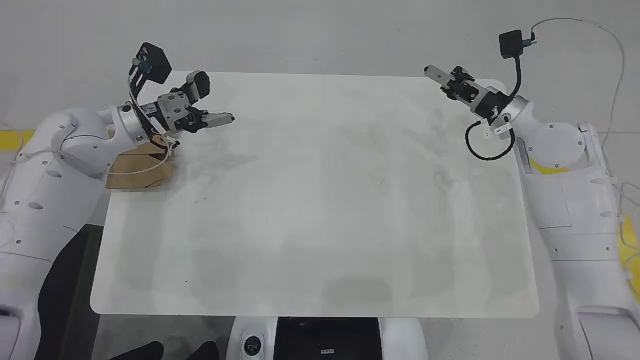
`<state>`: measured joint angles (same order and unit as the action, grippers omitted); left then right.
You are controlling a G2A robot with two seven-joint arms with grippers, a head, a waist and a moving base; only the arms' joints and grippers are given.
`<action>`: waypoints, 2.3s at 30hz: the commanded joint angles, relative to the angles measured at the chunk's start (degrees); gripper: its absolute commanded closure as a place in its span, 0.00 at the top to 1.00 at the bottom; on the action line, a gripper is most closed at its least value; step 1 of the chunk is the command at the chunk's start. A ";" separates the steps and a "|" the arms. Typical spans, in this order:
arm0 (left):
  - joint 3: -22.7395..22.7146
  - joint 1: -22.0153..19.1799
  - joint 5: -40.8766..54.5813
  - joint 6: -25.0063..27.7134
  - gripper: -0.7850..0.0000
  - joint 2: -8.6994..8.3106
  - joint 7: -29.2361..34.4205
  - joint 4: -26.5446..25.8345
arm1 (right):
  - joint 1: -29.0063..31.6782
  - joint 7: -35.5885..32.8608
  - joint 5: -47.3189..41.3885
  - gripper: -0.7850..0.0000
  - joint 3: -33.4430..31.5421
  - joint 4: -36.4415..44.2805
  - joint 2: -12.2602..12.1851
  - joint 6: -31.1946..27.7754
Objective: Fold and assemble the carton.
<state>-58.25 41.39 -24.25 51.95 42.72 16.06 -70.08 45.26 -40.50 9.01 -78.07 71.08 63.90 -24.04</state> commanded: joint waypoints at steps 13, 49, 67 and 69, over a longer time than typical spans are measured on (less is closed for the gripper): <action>-6.29 5.02 10.89 -1.25 1.00 -1.63 5.91 -1.11 | 0.00 0.00 0.00 1.00 0.00 0.00 0.00 0.00; -15.79 -3.52 38.30 -6.38 1.00 -3.03 25.00 28.68 | 0.00 0.00 0.00 1.00 0.00 0.00 0.00 0.00; -16.38 -4.75 22.54 -12.00 1.00 -3.49 12.52 38.33 | 0.00 0.00 0.00 1.00 0.00 0.00 0.00 0.00; -16.26 -4.59 21.79 -12.68 1.00 -3.39 11.64 38.77 | 0.00 0.00 0.00 1.00 0.00 0.00 0.00 0.00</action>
<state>-74.57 36.71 -2.12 39.63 39.27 28.12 -31.52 45.26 -40.50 9.01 -78.07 71.08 63.90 -24.04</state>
